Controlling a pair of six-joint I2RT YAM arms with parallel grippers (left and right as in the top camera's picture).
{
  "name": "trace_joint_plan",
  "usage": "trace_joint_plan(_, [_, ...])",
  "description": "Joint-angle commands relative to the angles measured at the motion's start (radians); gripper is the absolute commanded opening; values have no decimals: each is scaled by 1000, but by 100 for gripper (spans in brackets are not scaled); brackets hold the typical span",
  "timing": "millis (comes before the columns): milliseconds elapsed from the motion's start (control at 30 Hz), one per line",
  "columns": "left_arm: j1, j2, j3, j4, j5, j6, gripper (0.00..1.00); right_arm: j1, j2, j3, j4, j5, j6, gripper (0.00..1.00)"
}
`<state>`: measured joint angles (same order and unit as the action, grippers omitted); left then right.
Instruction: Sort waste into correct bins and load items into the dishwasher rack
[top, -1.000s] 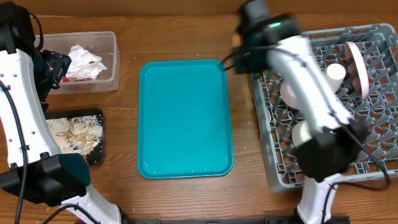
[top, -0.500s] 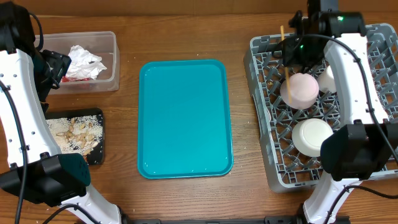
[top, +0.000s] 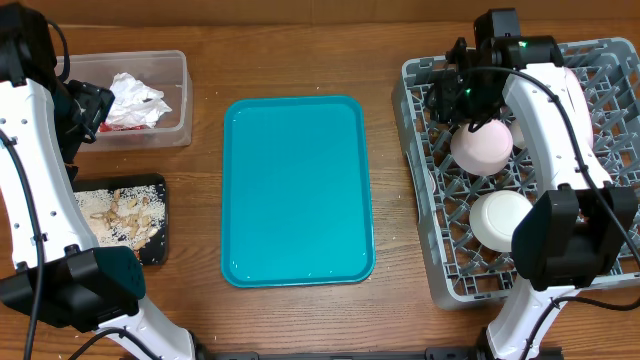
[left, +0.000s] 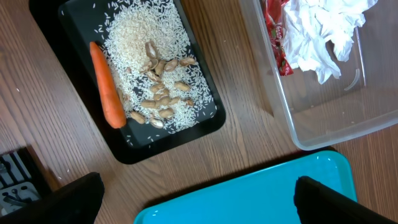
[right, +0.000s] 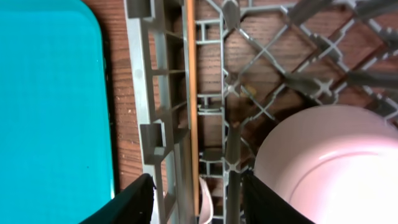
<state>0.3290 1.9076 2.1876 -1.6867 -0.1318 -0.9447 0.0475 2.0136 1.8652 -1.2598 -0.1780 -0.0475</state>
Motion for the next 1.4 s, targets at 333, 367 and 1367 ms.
trace_joint_plan(333, [-3, -5, 0, -2, -13, -21, 100, 13, -180, 55, -166, -122, 170, 56])
trace_joint_plan(367, [-3, -5, 0, -2, -13, -21, 100, 19, -203, 55, -184, -118, 182, 56])
trace_joint_plan(1367, [-3, -5, 0, -2, -13, -21, 100, 111, -895, -782, 106, -6, 310, 100])
